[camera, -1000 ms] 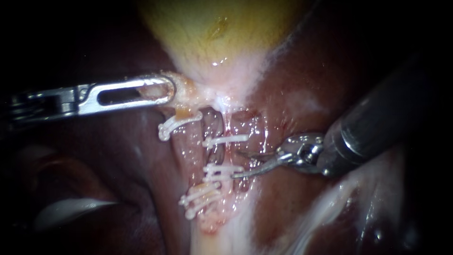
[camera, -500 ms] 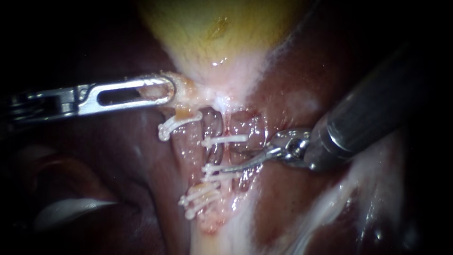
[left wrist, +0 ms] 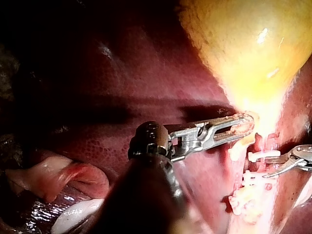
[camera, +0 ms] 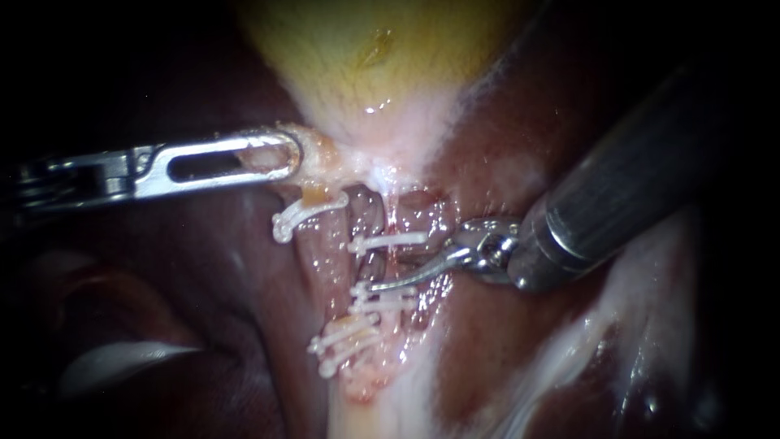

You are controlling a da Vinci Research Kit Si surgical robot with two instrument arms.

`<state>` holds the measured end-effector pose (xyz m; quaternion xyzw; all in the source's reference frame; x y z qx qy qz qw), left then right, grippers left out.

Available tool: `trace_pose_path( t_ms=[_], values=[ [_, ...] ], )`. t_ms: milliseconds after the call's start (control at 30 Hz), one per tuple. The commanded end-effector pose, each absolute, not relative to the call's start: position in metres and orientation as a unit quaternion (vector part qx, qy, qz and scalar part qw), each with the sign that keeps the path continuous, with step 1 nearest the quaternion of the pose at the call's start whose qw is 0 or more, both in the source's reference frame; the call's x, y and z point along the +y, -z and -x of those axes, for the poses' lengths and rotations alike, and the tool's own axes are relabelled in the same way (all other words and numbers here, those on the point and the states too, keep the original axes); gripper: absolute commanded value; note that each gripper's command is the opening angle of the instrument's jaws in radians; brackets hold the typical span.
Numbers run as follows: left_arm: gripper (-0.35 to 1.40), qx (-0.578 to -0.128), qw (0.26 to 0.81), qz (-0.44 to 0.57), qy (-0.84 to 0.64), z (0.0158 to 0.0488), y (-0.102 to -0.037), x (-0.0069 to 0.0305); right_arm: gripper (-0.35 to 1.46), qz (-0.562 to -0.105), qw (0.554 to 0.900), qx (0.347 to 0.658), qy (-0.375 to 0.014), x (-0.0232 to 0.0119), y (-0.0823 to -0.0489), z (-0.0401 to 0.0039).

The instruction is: Go to the cutting position right tube

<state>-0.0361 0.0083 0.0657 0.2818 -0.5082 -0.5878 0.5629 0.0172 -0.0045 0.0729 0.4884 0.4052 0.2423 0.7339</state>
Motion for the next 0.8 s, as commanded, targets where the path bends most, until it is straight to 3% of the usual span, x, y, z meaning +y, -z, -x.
trace_pose_path(
  t_ms=[33,800],
  values=[
    [-0.35,-0.508,0.563,-0.282,0.588,0.0361,-0.0657,0.0082,1.42,-0.491,0.73,0.408,-0.243,-0.0045,-0.0729,-0.0173],
    [-0.35,-0.508,0.563,-0.281,0.588,0.0361,-0.0659,0.0083,1.41,-0.552,0.664,0.462,-0.202,-0.0057,-0.0718,-0.0193]
  ],
)
